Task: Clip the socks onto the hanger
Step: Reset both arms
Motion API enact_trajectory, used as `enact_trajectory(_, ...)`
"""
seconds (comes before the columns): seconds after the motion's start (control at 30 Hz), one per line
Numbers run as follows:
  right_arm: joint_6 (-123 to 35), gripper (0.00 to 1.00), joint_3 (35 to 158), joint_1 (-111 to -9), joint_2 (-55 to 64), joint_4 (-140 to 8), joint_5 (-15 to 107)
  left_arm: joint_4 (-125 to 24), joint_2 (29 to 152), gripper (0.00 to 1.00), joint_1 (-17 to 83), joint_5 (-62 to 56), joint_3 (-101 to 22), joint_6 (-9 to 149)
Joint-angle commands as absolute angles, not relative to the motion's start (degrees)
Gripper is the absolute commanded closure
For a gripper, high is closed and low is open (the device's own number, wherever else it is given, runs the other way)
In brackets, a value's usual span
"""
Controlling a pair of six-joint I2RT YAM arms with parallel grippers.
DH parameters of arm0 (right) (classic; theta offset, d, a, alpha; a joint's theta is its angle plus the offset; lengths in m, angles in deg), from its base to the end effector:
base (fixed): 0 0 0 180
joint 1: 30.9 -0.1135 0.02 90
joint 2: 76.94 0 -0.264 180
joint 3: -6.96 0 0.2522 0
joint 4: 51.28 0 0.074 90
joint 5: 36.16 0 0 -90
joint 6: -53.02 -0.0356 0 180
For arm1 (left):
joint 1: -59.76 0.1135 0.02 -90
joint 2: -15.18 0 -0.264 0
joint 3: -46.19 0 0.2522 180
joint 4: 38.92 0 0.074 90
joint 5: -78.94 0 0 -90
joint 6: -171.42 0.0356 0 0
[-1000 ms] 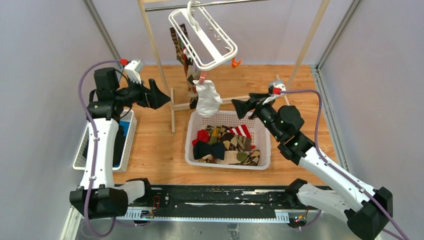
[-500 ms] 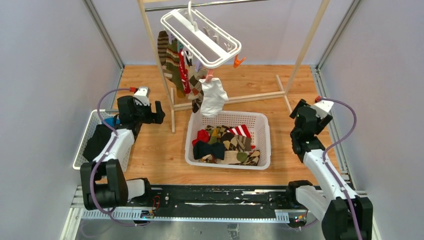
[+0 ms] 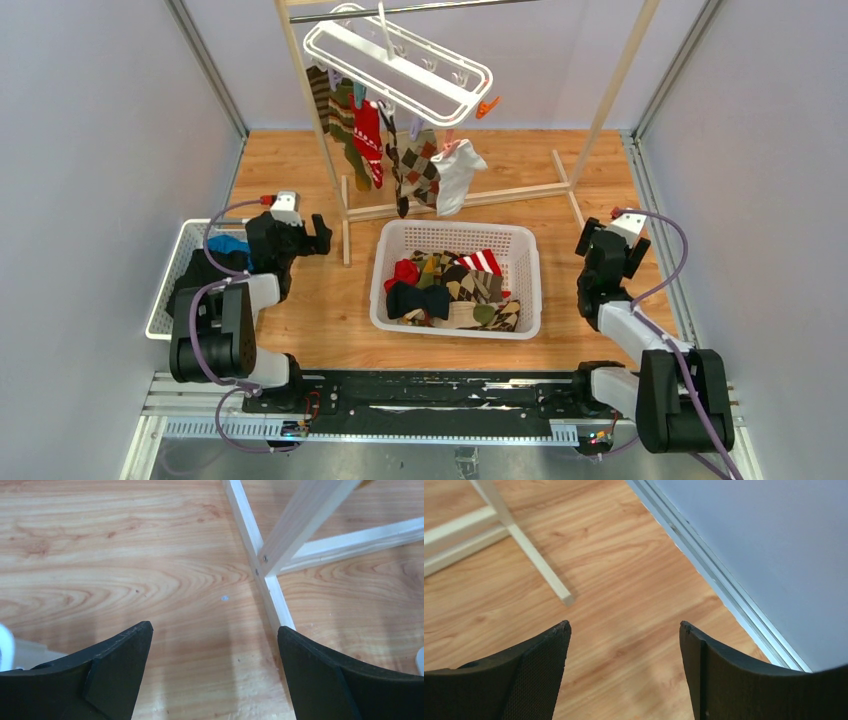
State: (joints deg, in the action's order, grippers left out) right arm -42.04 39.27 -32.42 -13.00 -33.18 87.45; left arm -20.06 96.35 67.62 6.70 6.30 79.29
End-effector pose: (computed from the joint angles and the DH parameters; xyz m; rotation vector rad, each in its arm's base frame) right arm 0.2200 -0.0139 0.1941 0.4676 1.7263 -0.4459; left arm 0.2677 0.0260 0.1668 0.0331 1.9496 -0.2378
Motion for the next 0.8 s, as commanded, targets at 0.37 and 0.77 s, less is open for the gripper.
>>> enact_trajectory(0.37,-31.9,0.18,26.2,-36.3,-0.5,3.4,70.4,12.1,91.1,0.00,67.9,6.3,22.9,79.4)
enact_trajectory(0.77,-29.0,0.11,30.7,-40.2,5.1,2.4,79.7,11.4,93.3,0.00,63.6,-2.3,22.6,81.3)
